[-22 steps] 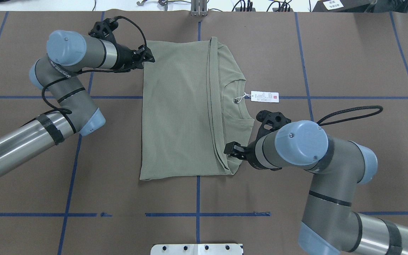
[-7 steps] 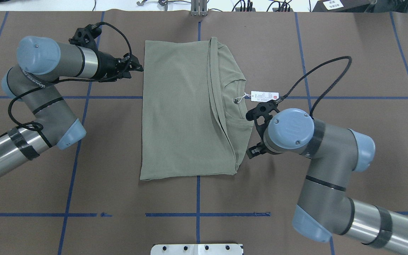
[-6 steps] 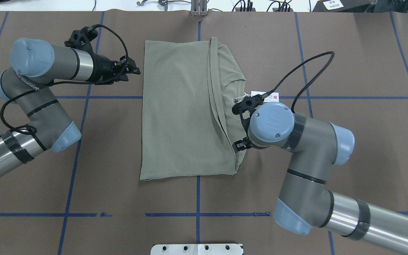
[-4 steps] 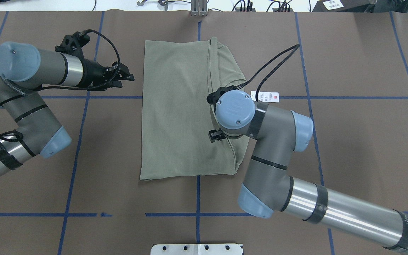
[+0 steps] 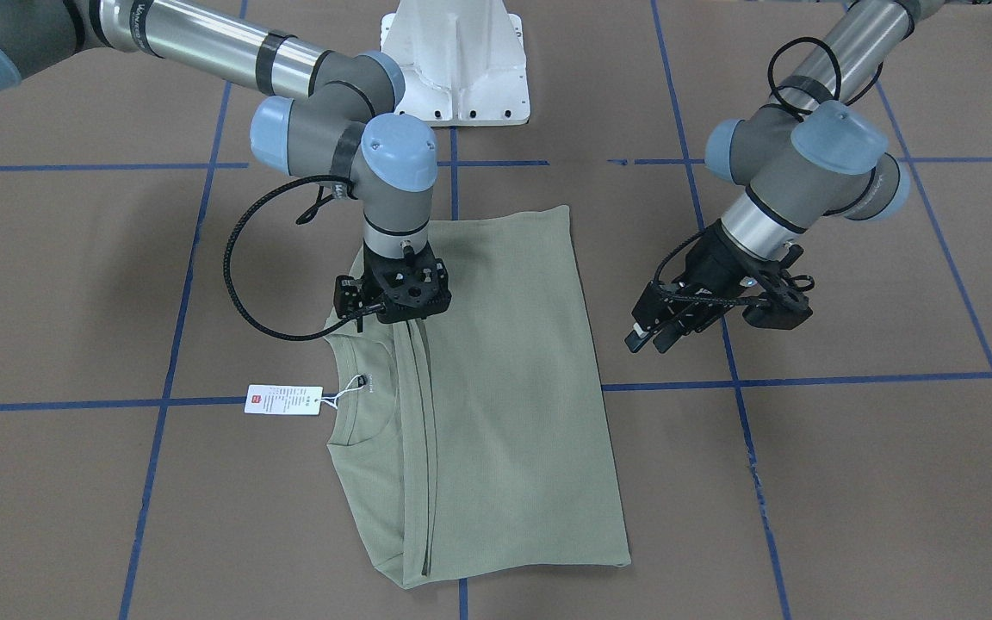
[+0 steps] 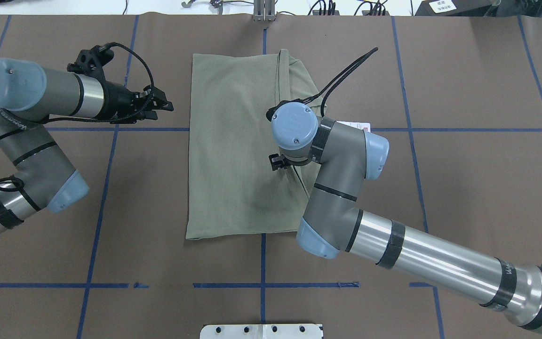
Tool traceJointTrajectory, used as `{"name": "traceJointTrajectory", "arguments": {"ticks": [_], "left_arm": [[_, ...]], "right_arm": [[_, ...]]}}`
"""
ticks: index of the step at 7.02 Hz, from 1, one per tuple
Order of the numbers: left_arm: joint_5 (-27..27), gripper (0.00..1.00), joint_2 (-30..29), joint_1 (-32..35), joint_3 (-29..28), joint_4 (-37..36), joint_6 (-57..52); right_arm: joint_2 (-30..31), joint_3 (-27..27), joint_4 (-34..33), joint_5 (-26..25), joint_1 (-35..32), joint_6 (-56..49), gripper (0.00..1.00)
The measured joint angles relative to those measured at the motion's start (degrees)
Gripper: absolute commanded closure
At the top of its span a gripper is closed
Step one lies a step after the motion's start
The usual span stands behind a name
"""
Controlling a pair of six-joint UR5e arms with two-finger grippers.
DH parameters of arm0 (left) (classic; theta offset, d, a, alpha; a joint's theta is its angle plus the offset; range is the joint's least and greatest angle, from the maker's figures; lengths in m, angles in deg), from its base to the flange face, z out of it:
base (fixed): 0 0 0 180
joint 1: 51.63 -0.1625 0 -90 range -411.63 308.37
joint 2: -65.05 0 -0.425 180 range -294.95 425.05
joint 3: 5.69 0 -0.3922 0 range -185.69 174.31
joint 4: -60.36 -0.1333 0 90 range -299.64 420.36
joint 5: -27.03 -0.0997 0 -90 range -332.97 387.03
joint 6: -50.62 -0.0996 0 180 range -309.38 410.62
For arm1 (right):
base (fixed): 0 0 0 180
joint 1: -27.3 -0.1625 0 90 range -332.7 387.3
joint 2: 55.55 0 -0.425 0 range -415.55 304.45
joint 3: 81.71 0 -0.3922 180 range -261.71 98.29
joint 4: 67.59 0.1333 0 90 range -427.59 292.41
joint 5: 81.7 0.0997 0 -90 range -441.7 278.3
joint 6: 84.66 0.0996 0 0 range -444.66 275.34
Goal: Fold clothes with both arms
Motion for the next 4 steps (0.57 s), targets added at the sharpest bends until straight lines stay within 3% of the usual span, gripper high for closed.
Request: {"name": "traceJointTrajectory", "arguments": {"ticks": [4], "left_arm": [[0.8, 0.42, 0.1, 0.4, 0.6, -0.1, -0.1]], "right_arm": [[-0.4, 5.2, 1.7, 0.1, -5.2, -4.6, 0.00]]}}
